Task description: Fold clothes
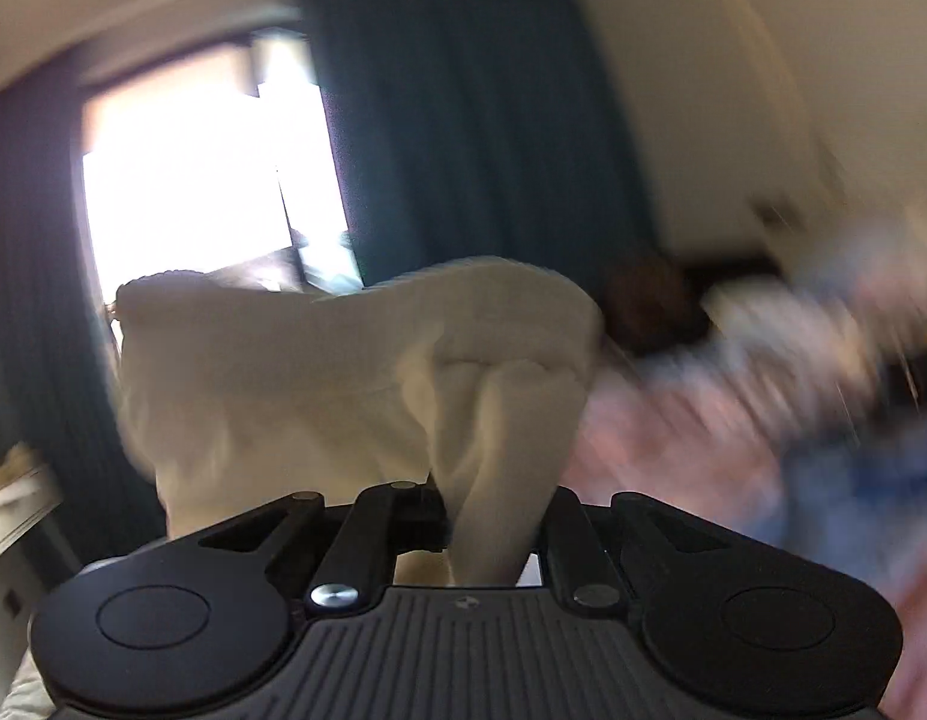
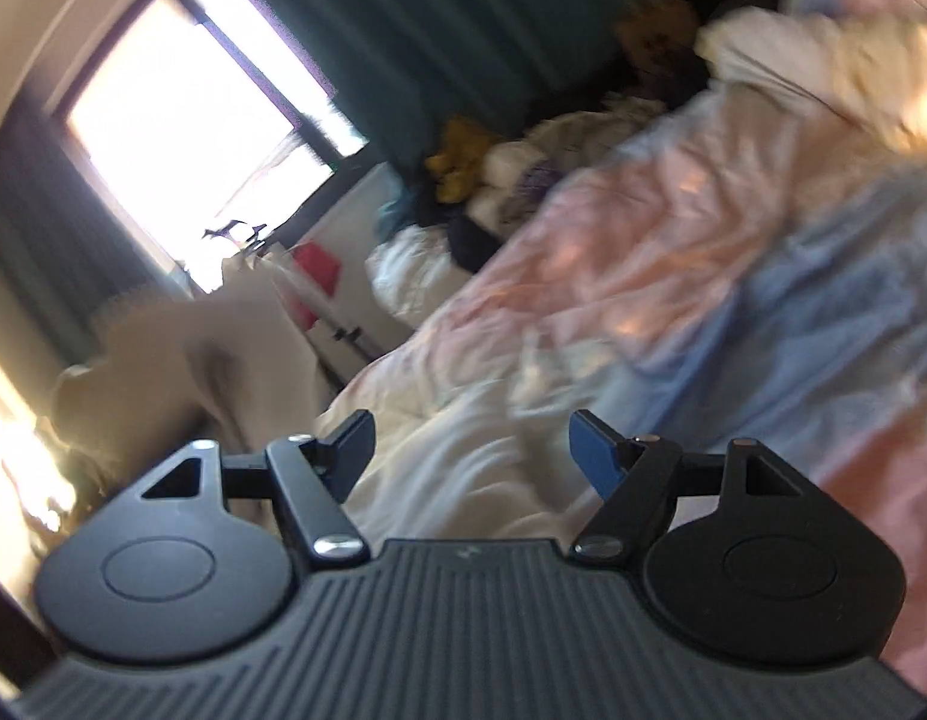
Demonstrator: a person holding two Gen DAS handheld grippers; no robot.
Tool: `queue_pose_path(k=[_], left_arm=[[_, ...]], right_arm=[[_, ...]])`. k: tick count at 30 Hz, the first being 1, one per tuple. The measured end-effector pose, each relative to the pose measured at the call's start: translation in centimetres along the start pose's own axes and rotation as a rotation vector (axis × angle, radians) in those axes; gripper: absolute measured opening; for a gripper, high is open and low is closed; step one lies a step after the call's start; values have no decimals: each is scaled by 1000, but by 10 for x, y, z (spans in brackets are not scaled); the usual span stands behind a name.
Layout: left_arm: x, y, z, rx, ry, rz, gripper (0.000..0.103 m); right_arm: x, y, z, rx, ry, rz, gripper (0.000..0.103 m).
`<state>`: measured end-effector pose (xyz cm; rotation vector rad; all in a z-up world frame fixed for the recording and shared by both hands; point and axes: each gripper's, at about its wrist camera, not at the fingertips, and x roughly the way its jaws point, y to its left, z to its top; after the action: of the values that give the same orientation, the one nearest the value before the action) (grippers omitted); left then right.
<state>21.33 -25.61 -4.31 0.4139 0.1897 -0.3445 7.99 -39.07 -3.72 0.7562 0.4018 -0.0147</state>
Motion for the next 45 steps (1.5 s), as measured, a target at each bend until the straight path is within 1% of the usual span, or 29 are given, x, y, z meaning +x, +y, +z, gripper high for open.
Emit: queue_pose_path(k=[2, 3, 5, 7, 9, 10, 11, 13, 14, 15, 17, 19, 21, 23, 25, 27, 28, 29, 30, 31, 32, 33, 34, 36, 38, 39, 41, 42, 45], left_arm=[[16, -34, -19, 99, 70, -76, 10], [20, -43, -28, 137, 88, -95, 10], [26, -58, -37, 198, 103, -110, 10], [34, -65, -43, 225, 105, -115, 11], [27, -69, -52, 248, 107, -140, 19], [15, -66, -63, 254, 112, -154, 27], [12, -59, -68, 254, 116, -169, 38], [-11, -45, -78, 251, 121, -203, 49], [-23, -41, -82, 255, 119, -206, 53], [-40, -34, -87, 265, 119, -204, 54], [-54, -19, -104, 268, 129, -200, 54], [-60, -14, -115, 247, 151, -200, 54], [-68, -2, -123, 219, 163, -206, 54], [-69, -1, -129, 220, 156, -199, 54], [-68, -1, -133, 222, 143, -196, 54], [-61, -3, -136, 220, 134, -198, 54], [-58, -4, -137, 224, 129, -199, 54], [-55, -5, -138, 222, 125, -203, 54], [-52, -6, -139, 220, 121, -208, 53], [-47, -6, -139, 214, 119, -216, 51], [-42, -6, -139, 211, 117, -224, 50], [-38, -7, -139, 212, 115, -233, 50], [-34, -8, -140, 213, 112, -242, 48], [-27, -10, -141, 220, 101, -256, 44], [-24, -10, -142, 214, 98, -265, 38], [-24, -9, -143, 210, 98, -272, 37], [-22, -7, -143, 201, 99, -280, 30], [-23, -6, -144, 193, 95, -279, 28], [-28, -4, -144, 185, 83, -278, 20]], right_arm=[[5, -11, 2, 41, 19, 10, 74], [8, -17, 2, 62, 29, 16, 74], [14, -28, 4, 103, 48, 26, 74], [19, -39, 6, 145, 67, 36, 74], [25, -50, 7, 186, 86, 47, 74], [28, -55, 8, 206, 96, 55, 75], [33, -55, 8, 222, 109, 82, 75], [43, -52, 9, 248, 137, 129, 74], [49, -50, 10, 257, 152, 150, 74], [54, -47, 11, 257, 159, 164, 74], [67, -41, 13, 255, 181, 177, 74], [82, -38, 16, 257, 207, 173, 74], [97, -42, 21, 295, 217, 152, 73], [117, -48, 30, 340, 249, 164, 70], [133, -54, 37, 350, 273, 158, 68], [146, -62, 40, 353, 290, 114, 66], [152, -68, 40, 365, 300, 89, 63], [158, -76, 38, 389, 307, 74, 56], [162, -83, 35, 415, 312, 76, 52], [167, -89, 31, 443, 332, 94, 49], [173, -93, 28, 465, 349, 111, 44], [175, -92, 27, 460, 354, 125, 38], [178, -91, 26, 455, 359, 140, 36], [184, -88, 24, 445, 368, 169, 36], [187, -84, 25, 438, 369, 206, 36], [188, -82, 27, 419, 370, 203, 36], [192, -81, 28, 399, 375, 193, 37], [195, -82, 28, 394, 382, 188, 37], [208, -85, 27, 381, 424, 199, 38]])
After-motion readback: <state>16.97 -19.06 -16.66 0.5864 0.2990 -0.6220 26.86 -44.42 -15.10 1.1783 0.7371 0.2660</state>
